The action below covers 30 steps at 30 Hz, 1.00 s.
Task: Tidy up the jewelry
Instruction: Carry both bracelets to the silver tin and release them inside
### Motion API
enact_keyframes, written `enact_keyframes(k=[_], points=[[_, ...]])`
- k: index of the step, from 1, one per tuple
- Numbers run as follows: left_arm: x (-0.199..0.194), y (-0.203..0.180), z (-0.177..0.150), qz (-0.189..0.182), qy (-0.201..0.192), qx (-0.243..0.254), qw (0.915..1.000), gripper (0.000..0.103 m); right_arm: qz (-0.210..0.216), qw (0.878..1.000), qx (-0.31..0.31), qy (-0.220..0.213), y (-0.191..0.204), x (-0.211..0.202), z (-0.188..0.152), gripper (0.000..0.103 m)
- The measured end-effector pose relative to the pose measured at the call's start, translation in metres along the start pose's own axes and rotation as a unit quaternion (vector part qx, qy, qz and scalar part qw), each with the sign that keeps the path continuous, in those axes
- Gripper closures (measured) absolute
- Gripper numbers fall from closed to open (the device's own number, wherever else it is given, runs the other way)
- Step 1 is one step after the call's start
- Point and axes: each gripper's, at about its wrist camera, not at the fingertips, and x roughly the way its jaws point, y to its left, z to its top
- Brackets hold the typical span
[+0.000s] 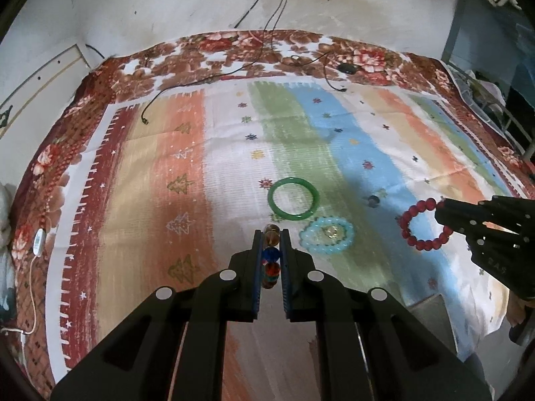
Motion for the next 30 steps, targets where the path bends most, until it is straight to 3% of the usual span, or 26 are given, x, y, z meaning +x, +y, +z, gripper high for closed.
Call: enact_keyframes(k=[19,30], points=[[-0.066,-0.042,-0.026,-0.022,-0.024,0.024,0.9992,0.094,0.030,0.999,-0.005,-0.020,0.026,-0.063,-0.019,0.088],[-0.078,-0.067,-0.043,-0.038,-0.018,0.042,0.9982,0.094,0.060,0.998,-0.021,-0.006,0.041,-0.079,-0.042,0.088]])
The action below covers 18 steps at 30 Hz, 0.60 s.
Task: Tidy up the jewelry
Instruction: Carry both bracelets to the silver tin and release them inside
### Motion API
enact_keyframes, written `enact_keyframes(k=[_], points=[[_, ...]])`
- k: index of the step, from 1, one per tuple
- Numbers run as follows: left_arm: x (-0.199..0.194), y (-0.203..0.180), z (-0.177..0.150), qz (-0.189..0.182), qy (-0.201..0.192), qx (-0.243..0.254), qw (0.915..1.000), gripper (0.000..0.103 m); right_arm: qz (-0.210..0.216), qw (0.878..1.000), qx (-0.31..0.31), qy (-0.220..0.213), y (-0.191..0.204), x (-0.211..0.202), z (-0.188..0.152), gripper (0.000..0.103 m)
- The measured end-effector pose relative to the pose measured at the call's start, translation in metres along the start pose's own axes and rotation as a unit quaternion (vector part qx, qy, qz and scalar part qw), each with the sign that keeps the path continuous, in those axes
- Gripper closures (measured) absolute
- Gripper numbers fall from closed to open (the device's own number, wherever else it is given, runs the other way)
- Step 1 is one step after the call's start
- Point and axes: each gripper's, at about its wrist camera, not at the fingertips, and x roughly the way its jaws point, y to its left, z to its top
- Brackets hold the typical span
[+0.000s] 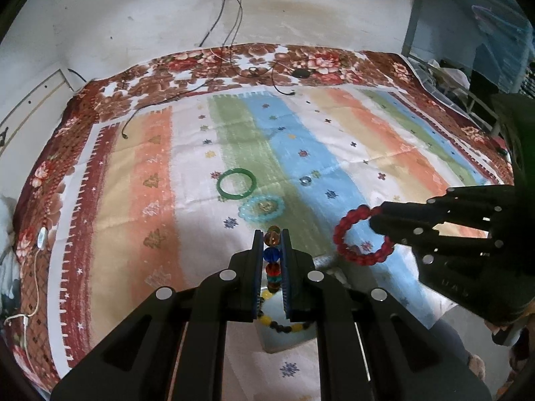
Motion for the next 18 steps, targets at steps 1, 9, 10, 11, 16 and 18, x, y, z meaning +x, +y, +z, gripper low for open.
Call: enact_keyframes(k=[1,9,10,11,16,18], points=[[0.001,-0.003,-0.002,-0.006,0.005,0.000,1.0000,0.094,0.007,1.000,0.003,0.002,0.001,0.000,-0.002,0.088],[0.019,-0.017,-0.023,-0.021,0.040,0.012,0.9989,0.094,0.028,0.999,0.009,0.028,0.006,0.012,-0.019,0.088],[0.021,-0.017,-0.025,-0.019,0.043,0.012,0.9988,0.094,0.029,0.999,0.010,0.030,0.006,0.014,-0.020,0.088],[0.023,-0.018,-0.027,-0.018,0.046,0.012,0.9987,0.094,0.034,0.999,0.013,0.032,0.006,0.016,-0.022,0.088],[0.030,-0.016,-0.031,-0.036,0.061,0.004,0.9975,0.081,0.039,0.998,0.017,0.047,0.004,0.025,-0.028,0.087],[0.030,-0.010,-0.030,-0.035,0.057,-0.011,0.9977,0.055,0.021,0.998,0.029,0.046,-0.002,0.026,-0.026,0.058]])
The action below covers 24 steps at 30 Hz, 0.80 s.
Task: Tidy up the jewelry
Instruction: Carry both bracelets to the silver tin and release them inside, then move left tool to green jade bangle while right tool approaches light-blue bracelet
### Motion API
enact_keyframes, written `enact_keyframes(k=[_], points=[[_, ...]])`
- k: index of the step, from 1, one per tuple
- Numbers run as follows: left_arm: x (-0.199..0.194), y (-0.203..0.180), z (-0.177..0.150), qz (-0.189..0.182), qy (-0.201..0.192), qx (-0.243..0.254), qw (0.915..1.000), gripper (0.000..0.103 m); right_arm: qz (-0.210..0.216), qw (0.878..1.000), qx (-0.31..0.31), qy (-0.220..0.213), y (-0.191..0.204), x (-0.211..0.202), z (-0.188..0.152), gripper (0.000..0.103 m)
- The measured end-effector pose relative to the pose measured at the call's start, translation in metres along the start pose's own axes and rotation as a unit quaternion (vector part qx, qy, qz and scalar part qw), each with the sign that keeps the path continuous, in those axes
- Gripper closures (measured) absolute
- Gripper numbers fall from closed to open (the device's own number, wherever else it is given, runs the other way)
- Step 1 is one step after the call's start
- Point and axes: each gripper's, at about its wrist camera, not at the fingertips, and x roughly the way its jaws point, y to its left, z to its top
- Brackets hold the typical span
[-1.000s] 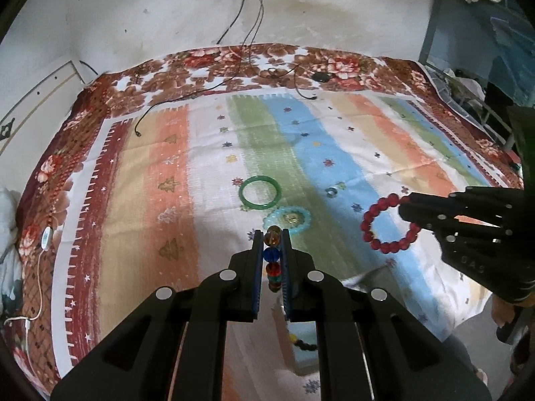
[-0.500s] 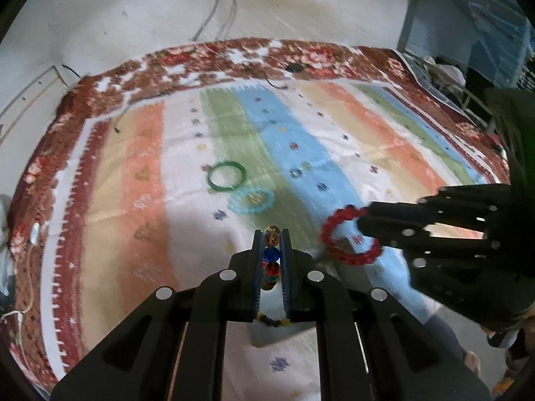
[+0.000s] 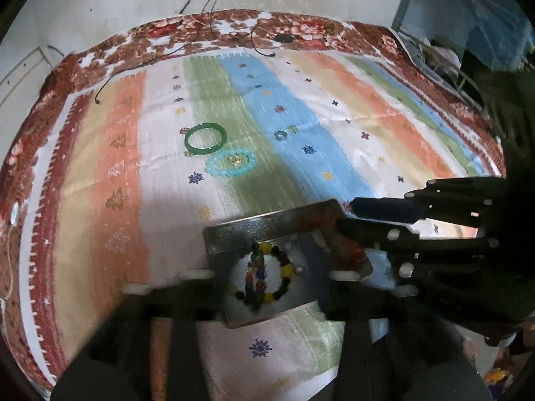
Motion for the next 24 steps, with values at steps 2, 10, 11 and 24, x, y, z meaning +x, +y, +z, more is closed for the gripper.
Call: enact_keyframes(k=[2,10,11,24], points=[[-0.001,0.010,0.002,0.009,-0.007,-0.016,0.9998,0.048,-0.018,1.000,0.016,-0.015,-0.010,-0.004,0.003,0.034],[0.000,0.026,0.011,0.038,-0.016,-0.015,0.9990,0.046,-0.047,0.998,0.027,-0.038,-0.028,-0.008,0.017,0.031],[0.000,0.027,0.013,0.041,-0.018,-0.013,0.9989,0.046,-0.051,0.998,0.024,-0.039,-0.028,-0.007,0.018,0.031],[0.037,0.068,0.055,0.052,-0.013,-0.031,0.9981,0.043,-0.060,0.998,-0.002,-0.029,-0.043,0.033,0.052,0.030]])
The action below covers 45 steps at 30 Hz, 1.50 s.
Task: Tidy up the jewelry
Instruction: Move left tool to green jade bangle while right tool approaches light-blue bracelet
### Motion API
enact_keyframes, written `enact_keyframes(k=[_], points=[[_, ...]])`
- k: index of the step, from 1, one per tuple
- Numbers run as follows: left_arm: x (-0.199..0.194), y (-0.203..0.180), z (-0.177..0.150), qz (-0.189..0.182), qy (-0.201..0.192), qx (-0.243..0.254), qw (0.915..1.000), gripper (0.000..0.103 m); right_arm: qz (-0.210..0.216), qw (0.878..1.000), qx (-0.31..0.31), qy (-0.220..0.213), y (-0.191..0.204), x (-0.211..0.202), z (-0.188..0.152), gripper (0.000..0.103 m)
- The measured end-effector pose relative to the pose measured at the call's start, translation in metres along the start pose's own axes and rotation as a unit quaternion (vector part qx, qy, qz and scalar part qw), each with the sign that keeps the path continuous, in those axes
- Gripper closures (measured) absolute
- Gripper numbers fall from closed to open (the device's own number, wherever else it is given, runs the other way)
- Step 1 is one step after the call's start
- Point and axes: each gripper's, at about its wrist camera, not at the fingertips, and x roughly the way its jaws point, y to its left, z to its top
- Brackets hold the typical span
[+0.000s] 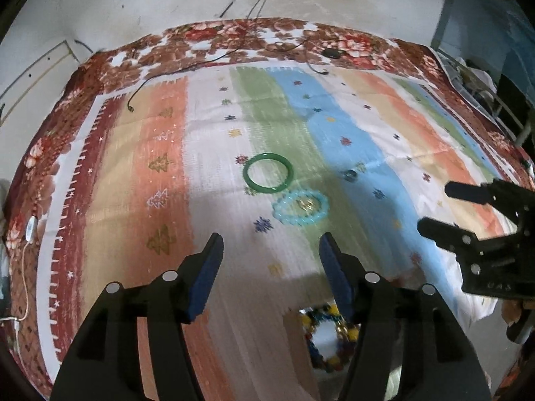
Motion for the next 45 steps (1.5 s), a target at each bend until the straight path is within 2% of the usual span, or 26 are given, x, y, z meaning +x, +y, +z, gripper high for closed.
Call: enact_keyframes(k=[12,28,31,34,38,42,45], points=[[0.061,0.024,0.024,0.003,0.029,-0.017,0.9994,0.043,0.010,0.999,-0.019,0.038,-0.006,0.068,0.016,0.030],[0.112,0.032,0.032,0.003,0.051,-0.016,0.9986,0.043,0.022,0.997,-0.043,0.063,0.000,0.125,0.033,0.031],[0.119,0.033,0.036,0.003,0.052,-0.016,0.9985,0.043,0.022,0.997,-0.043,0.066,-0.001,0.134,0.036,0.034],[0.127,0.034,0.040,0.003,0.052,-0.015,0.9985,0.043,0.019,0.996,-0.042,0.072,-0.003,0.145,0.037,0.042],[0.139,0.036,0.045,0.003,0.053,-0.019,0.9984,0.043,0.031,0.997,-0.035,0.066,-0.005,0.149,0.039,0.042],[0.153,0.038,0.049,0.000,0.060,-0.025,0.9979,0.043,0.048,0.996,-0.040,0.065,-0.001,0.152,0.042,0.056],[0.160,0.039,0.052,-0.002,0.058,-0.027,0.9979,0.044,0.054,0.996,-0.040,0.065,-0.001,0.153,0.043,0.056]])
